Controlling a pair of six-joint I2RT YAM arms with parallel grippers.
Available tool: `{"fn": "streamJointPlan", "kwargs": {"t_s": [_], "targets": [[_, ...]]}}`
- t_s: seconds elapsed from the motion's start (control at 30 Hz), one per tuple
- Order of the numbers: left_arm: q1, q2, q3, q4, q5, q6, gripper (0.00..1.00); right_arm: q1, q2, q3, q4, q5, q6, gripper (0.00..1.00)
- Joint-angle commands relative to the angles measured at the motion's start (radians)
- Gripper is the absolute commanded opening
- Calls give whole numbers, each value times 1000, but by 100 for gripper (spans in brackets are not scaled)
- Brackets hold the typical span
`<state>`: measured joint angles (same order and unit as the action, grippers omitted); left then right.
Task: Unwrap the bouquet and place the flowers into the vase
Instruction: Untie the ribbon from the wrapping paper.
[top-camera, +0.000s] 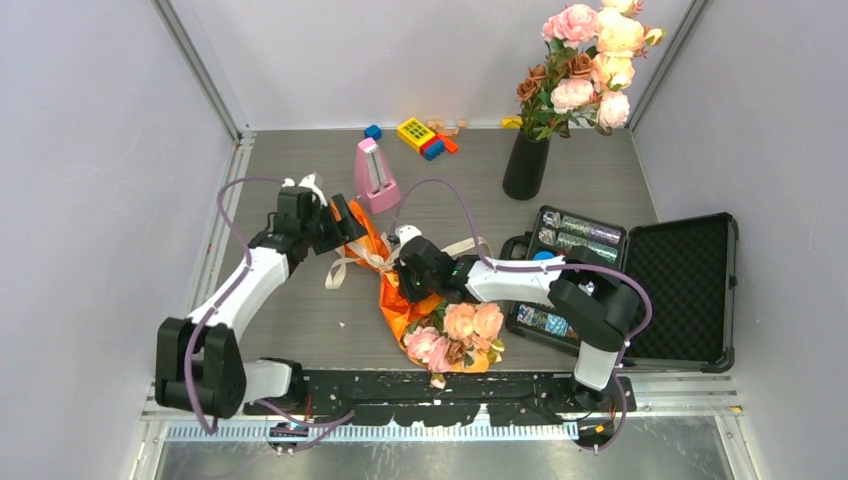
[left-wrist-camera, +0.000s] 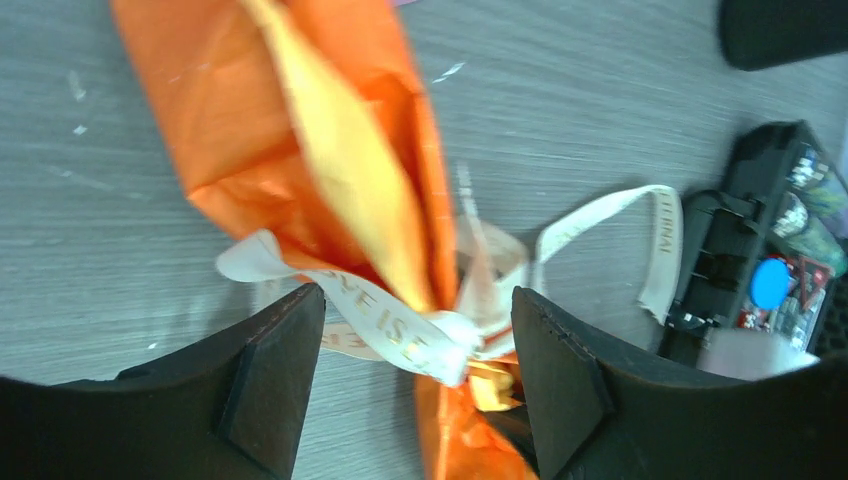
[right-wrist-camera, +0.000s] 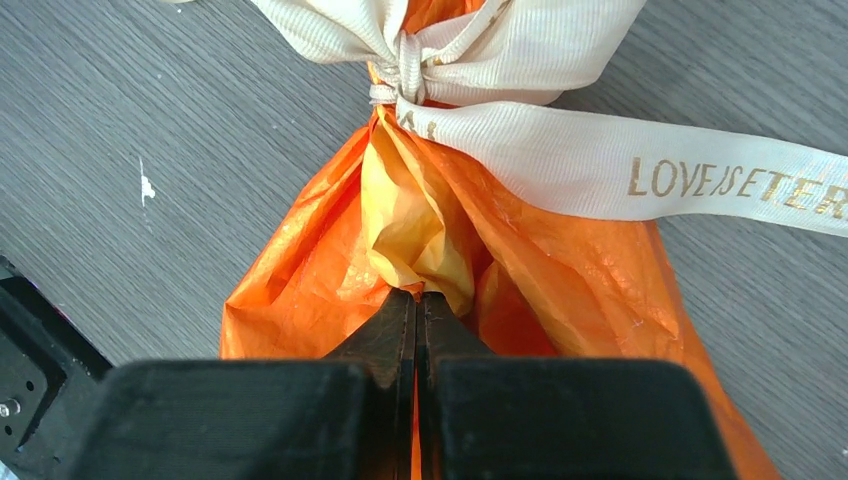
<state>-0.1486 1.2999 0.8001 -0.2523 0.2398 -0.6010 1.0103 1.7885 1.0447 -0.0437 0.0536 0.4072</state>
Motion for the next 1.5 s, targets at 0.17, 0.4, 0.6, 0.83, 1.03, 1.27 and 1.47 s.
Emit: {"fn": "streamJointPlan", "kwargs": {"t_s": [0.17, 0.4, 0.6, 0.83, 1.03, 1.27, 1.47], "targets": [[-222, -45, 56, 40, -80, -60, 63, 8, -17, -29, 53, 18, 37, 0], [-290, -97, 76, -44, -335, -32, 64, 8, -38, -61, 96, 18, 58, 0], [-290, -287, 56, -212, -520, -10, 72, 8, -39, -68, 116, 12, 67, 0], [-290, -333, 99, -283, -444, -33, 68, 7, -41, -74, 136, 8, 70, 0], [-292, -139, 100, -111, -230, -108, 58, 8, -56, -90, 157, 5, 89, 0], [-296, -3, 91, 47, -202, -136, 51, 8, -71, -105, 166, 6, 95, 0], [-298, 127, 118, 84, -199, -115, 48, 8, -65, -103, 173, -2, 99, 0]]}}
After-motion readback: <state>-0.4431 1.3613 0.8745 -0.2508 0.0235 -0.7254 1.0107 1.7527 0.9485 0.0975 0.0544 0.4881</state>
